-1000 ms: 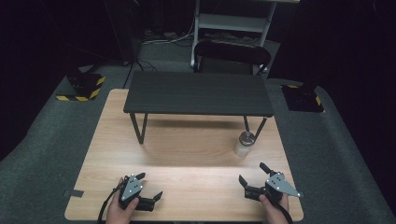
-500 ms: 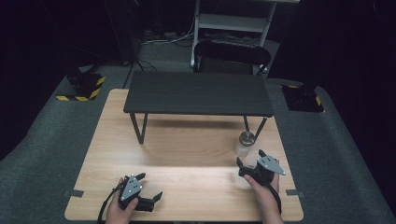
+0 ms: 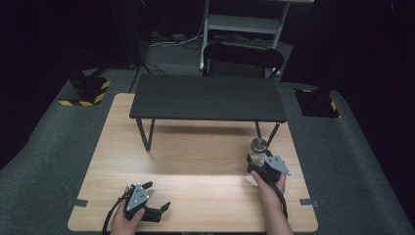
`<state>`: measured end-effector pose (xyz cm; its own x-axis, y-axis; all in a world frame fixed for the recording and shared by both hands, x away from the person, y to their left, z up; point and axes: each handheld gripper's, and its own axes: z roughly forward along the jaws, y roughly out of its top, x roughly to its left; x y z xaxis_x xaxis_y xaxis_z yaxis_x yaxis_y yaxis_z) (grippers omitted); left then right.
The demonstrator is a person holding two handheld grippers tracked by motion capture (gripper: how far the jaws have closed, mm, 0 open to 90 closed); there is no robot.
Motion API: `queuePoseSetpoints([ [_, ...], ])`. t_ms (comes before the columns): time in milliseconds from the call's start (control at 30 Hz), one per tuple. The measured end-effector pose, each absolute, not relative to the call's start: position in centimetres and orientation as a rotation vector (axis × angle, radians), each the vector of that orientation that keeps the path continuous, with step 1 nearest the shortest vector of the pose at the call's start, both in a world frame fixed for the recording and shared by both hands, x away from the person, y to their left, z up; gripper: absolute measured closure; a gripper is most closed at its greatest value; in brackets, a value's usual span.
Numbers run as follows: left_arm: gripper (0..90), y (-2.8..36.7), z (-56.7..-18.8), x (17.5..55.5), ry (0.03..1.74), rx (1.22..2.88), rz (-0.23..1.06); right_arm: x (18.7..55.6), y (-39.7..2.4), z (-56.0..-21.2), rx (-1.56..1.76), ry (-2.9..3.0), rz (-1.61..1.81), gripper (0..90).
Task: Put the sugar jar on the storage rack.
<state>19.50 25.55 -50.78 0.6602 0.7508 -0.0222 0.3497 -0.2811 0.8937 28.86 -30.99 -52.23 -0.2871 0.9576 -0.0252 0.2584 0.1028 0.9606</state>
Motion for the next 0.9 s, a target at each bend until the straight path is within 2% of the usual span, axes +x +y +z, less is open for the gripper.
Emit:
queuePoseSetpoints([
  [233, 0.5, 25.6, -50.8, 19.5, 0.867, 1.883, 0.505, 29.5, -30.4, -51.7, 1.204, 1.654, 1.218, 30.1],
  [900, 0.4, 25.6, -50.8, 19.6, 0.866, 1.886, 0.502, 28.7, -30.7, -50.6, 1.164, 1.721, 1.228, 30.7],
])
